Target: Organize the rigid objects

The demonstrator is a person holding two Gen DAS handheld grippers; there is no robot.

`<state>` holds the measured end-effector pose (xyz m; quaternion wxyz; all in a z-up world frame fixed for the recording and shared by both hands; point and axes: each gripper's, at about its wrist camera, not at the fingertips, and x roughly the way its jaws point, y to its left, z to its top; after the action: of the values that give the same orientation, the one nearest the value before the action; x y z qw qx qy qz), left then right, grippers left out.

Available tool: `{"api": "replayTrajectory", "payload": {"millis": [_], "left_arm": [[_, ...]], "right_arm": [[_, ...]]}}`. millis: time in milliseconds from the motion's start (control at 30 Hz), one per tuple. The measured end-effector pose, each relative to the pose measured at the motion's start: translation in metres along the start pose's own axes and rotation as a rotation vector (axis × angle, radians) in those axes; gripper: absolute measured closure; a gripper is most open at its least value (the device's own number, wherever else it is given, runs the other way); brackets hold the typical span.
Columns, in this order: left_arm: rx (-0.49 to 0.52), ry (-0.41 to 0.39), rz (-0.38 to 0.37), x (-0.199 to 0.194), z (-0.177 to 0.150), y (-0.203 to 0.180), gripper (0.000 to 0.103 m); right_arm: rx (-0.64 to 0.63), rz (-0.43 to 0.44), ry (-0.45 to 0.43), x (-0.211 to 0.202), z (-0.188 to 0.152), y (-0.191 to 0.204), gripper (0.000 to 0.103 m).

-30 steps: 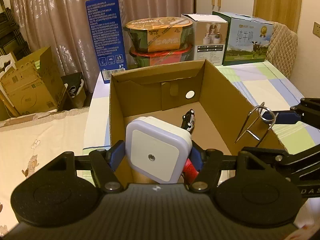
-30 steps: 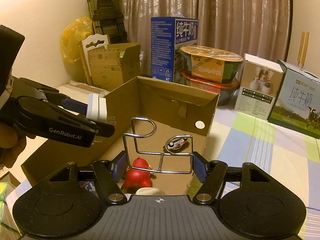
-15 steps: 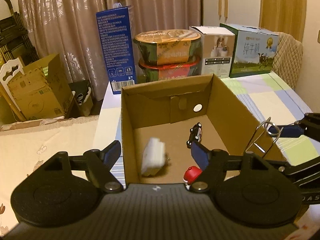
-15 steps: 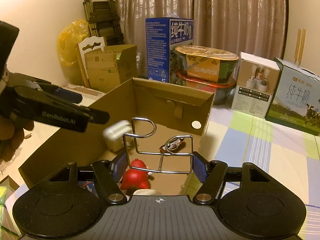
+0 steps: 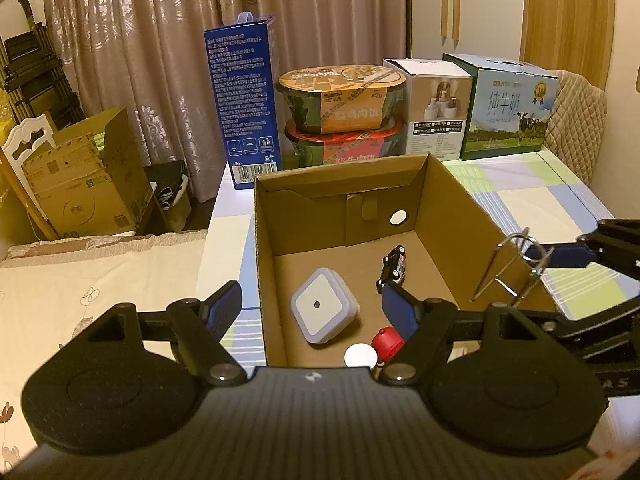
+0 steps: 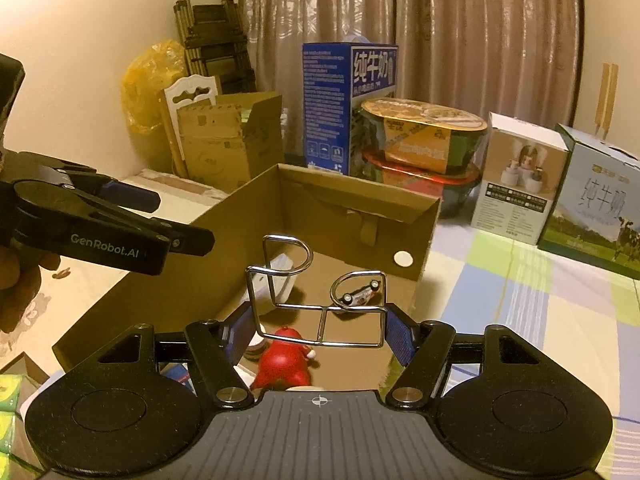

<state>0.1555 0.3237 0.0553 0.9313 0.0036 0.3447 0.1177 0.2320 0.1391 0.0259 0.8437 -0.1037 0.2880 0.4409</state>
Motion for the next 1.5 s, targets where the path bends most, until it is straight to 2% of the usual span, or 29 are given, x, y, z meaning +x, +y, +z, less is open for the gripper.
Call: {"api": "replayTrajectory", "payload": {"millis": [267, 500, 567, 733, 833, 900, 1033, 1200, 1367, 1500], "left_arm": [[-0.002, -0.001, -0.009, 0.004, -0.001, 0.002, 0.03], [-0.027, 0.002, -0.01, 0.006, -0.008, 0.006, 0.03], [-0.036, 0.002, -0.011, 0.004, -0.01, 0.008, 0.03], [-0.059, 0.007, -0.012, -0.003, -0.016, 0.006, 0.028], [-0.06, 0.009, -0.009, -0.011, -0.02, 0.0, 0.025], [-0.069, 0.017, -0.01, -0.016, -0.022, -0.004, 0.019], [-0.092, 0.027, -0.009, -0.029, -0.027, -0.009, 0.016], [-0.102, 0.02, 0.001, -0.057, -0.032, -0.019, 0.008], [-0.123, 0.011, -0.006, -0.089, -0.039, -0.031, 0.001], [-0.123, 0.013, -0.008, -0.113, -0.049, -0.042, 0.001]], "right_arm": [[-0.024, -0.017, 0.03, 0.031, 0.007, -0.005, 0.038], [-0.025, -0.055, -0.011, 0.04, 0.014, -0.012, 0.035], [-0.009, -0.059, -0.03, 0.033, 0.013, -0.015, 0.031], [0.023, -0.06, -0.042, 0.013, 0.008, -0.018, 0.029], [0.062, -0.059, -0.033, -0.002, 0.006, -0.018, 0.028], [0.088, -0.054, -0.027, -0.012, 0.003, -0.017, 0.028], [0.146, -0.049, 0.002, -0.032, -0.003, -0.014, 0.027], [0.216, -0.067, 0.028, -0.059, -0.013, -0.011, 0.025], [0.262, -0.105, 0.034, -0.088, -0.022, -0.005, 0.019], [0.278, -0.119, 0.038, -0.112, -0.031, 0.003, 0.017]]}}
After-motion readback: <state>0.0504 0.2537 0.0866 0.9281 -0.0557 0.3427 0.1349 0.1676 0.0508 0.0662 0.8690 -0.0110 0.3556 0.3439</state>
